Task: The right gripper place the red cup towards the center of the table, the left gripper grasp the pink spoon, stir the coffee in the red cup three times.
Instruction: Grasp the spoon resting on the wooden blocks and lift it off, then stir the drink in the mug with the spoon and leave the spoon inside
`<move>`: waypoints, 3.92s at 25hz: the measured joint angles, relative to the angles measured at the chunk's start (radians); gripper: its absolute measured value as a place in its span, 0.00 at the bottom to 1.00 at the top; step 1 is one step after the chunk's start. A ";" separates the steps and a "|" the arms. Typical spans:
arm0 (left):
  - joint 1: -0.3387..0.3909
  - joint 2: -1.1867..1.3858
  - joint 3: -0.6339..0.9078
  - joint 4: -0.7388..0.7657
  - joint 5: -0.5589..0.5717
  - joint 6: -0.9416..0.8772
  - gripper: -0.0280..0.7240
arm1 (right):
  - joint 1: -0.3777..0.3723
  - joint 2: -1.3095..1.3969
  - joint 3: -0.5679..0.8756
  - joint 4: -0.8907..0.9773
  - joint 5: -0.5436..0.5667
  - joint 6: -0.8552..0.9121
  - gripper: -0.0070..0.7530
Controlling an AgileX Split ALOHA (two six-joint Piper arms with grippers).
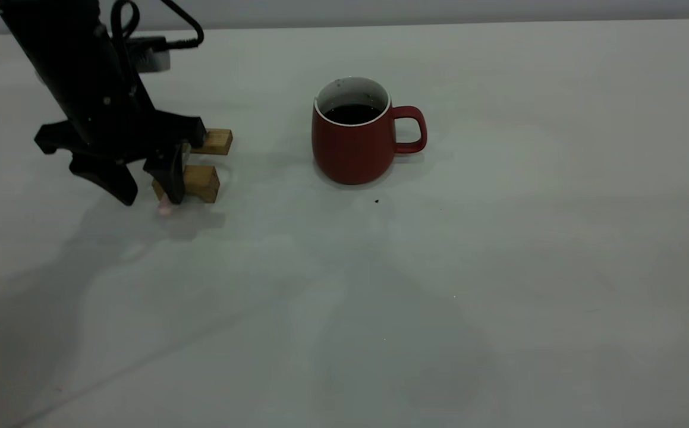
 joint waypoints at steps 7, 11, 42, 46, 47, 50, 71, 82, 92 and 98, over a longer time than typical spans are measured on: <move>0.000 0.052 0.000 -0.010 -0.061 -0.001 0.77 | 0.000 0.000 0.000 0.000 0.000 0.000 0.78; 0.000 0.058 0.000 -0.011 -0.066 -0.001 0.65 | 0.000 0.000 0.000 0.000 0.001 0.000 0.78; 0.000 -0.300 -0.010 -1.122 0.264 -0.004 0.23 | 0.000 0.000 0.000 0.000 0.001 0.001 0.78; 0.000 -0.289 -0.010 -1.417 0.293 -0.063 0.23 | 0.000 0.000 0.000 0.000 0.001 0.001 0.78; 0.000 -0.286 -0.010 -1.484 0.300 -0.080 0.23 | 0.000 0.000 0.000 0.000 0.001 0.001 0.78; 0.000 -0.271 -0.010 -1.602 0.321 -0.145 0.23 | 0.000 0.000 0.000 0.000 0.001 0.001 0.78; -0.030 -0.207 -0.013 -1.627 0.278 -0.739 0.23 | 0.000 0.000 0.000 0.000 0.001 0.001 0.78; -0.069 0.004 -0.179 -1.631 0.280 -0.752 0.23 | 0.000 0.000 0.000 0.000 0.001 0.001 0.78; -0.067 0.128 -0.201 -1.633 0.322 -0.769 0.23 | 0.000 0.000 0.000 0.000 0.001 0.001 0.78; -0.049 0.134 -0.215 -1.636 0.242 -0.770 0.23 | 0.000 0.000 0.000 0.000 0.001 0.001 0.78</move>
